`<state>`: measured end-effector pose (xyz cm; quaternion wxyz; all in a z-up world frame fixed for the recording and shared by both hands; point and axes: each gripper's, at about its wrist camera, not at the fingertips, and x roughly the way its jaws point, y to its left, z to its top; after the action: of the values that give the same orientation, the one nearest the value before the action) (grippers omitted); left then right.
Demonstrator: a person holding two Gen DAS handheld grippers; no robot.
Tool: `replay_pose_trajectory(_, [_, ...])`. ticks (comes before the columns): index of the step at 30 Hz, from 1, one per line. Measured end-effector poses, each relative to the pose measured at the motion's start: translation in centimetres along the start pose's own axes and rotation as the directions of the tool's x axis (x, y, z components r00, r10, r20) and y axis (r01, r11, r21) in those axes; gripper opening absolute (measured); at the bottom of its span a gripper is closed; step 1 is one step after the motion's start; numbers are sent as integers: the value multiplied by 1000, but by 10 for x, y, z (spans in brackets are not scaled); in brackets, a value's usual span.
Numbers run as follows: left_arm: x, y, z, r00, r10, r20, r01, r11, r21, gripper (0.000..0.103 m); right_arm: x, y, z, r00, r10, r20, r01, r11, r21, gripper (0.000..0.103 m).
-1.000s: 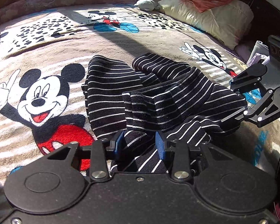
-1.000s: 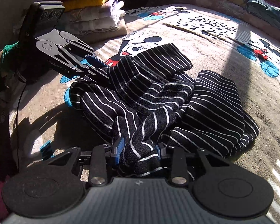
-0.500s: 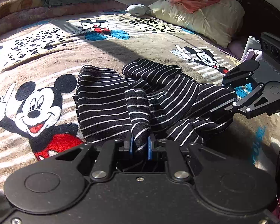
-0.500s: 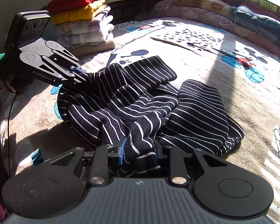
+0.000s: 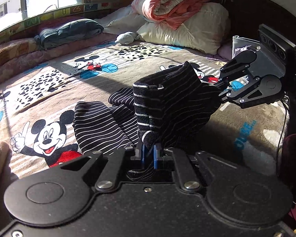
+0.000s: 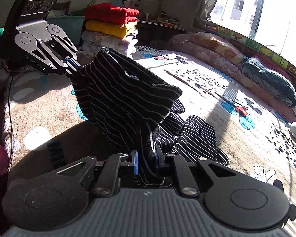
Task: Fold clothes
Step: 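Lift the shirt with both grippers and flip it over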
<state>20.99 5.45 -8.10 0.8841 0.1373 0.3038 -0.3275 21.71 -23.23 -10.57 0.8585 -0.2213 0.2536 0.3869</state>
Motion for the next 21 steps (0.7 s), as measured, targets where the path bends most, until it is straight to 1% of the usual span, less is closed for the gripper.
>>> replay_pose_trajectory(2, [-1,-13,-10,1000,24,-15,-24,999,39,6,-1,14,-5,1000,-6,-22,5,999,-37,13])
replay_pose_trajectory(6, [-2,-40,-30,996,80,-50,-72,989,132,6,5,46,-17,997,-35,-66,24,987,-160,11])
replay_pose_trajectory(10, [2,-67,-53,984,149,-93,-122,960,253,5,11,85,-35,991,-69,-112,31,952,-306,11])
replay_pose_trajectory(14, [8,-89,-73,965,234,-118,-173,908,382,5,13,114,-50,985,-99,-141,34,914,-404,10])
replay_pose_trajectory(18, [12,-103,-85,953,276,-126,-191,867,460,5,7,132,-56,983,-120,-139,44,890,-453,9])
replay_pose_trajectory(20, [14,-111,-90,945,306,-111,-208,831,516,4,4,140,-61,982,-128,-142,47,880,-473,9])
replay_pose_trajectory(21, [15,-115,-94,940,324,-106,-216,807,549,4,2,143,-63,981,-131,-145,47,879,-475,9])
